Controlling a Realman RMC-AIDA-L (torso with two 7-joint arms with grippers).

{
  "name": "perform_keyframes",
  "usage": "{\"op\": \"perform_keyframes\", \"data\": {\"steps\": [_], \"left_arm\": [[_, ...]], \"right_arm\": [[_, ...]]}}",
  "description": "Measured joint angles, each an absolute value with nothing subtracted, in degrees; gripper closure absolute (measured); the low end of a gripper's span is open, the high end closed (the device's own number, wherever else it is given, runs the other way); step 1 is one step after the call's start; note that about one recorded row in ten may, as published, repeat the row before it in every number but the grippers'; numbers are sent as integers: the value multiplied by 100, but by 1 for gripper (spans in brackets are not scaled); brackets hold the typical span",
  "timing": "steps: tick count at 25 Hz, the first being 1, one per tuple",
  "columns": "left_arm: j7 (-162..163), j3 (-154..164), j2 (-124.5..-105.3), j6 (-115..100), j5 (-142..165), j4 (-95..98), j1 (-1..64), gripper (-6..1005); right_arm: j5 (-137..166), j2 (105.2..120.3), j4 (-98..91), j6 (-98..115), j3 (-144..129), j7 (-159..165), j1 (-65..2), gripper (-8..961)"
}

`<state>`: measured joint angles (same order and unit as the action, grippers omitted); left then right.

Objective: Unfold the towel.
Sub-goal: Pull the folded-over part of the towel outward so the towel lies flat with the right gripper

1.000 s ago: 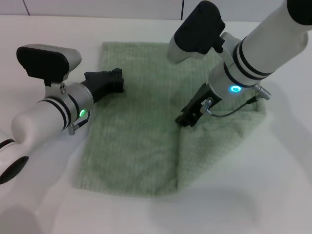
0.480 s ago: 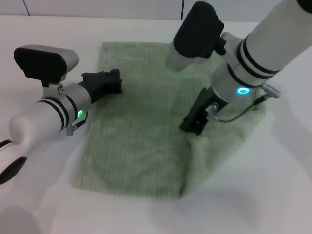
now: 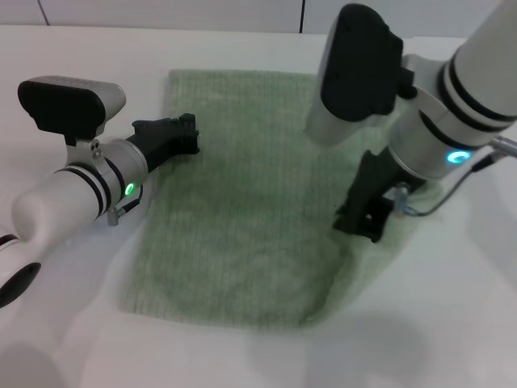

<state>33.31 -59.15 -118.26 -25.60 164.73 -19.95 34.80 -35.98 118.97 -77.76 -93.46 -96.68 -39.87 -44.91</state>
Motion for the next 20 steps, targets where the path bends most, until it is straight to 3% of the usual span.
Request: {"op": "perform_keyframes", "data": {"steps": [20], "left_arm": [[3331,-5932,-11823,-2557,16448,-1995,3505,994]], "right_arm": [[-3020,11899,-7586,-10153,-9791,-3968,-4426,866]]}}
